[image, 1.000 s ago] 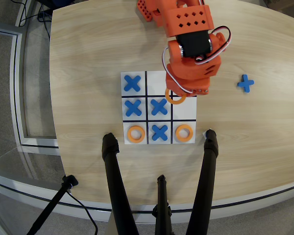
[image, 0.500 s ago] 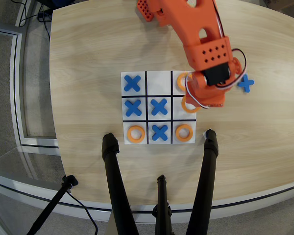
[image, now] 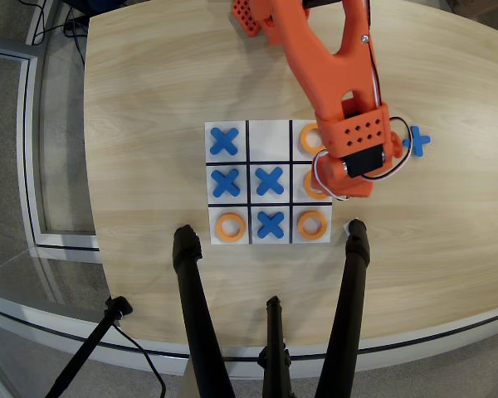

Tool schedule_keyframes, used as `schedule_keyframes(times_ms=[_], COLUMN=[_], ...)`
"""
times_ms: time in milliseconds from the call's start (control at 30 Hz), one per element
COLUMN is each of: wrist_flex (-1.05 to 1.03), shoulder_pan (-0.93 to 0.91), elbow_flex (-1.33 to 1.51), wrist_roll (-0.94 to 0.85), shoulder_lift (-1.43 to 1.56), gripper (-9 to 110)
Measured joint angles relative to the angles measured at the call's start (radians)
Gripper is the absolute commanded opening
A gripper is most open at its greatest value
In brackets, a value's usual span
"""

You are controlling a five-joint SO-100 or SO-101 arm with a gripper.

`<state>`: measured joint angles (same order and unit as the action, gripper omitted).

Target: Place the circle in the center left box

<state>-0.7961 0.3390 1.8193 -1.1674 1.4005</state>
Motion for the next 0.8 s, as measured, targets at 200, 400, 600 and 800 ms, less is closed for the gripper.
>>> schedule_keyframes(times_ms=[200, 400, 600, 800], wrist_flex=[0.015, 0.021, 0.021, 0.018], shoulder_pan=[-0.023, -0.034, -0.034, -0.034], elbow_flex=[-0.006, -0.006, -0.006, -0.006], wrist_roll=[0.0, -0.014, -0.014, -0.014], shoulder_lift=[-0.041, -0.051, -0.051, -0.051], gripper=[0, 0, 5, 7])
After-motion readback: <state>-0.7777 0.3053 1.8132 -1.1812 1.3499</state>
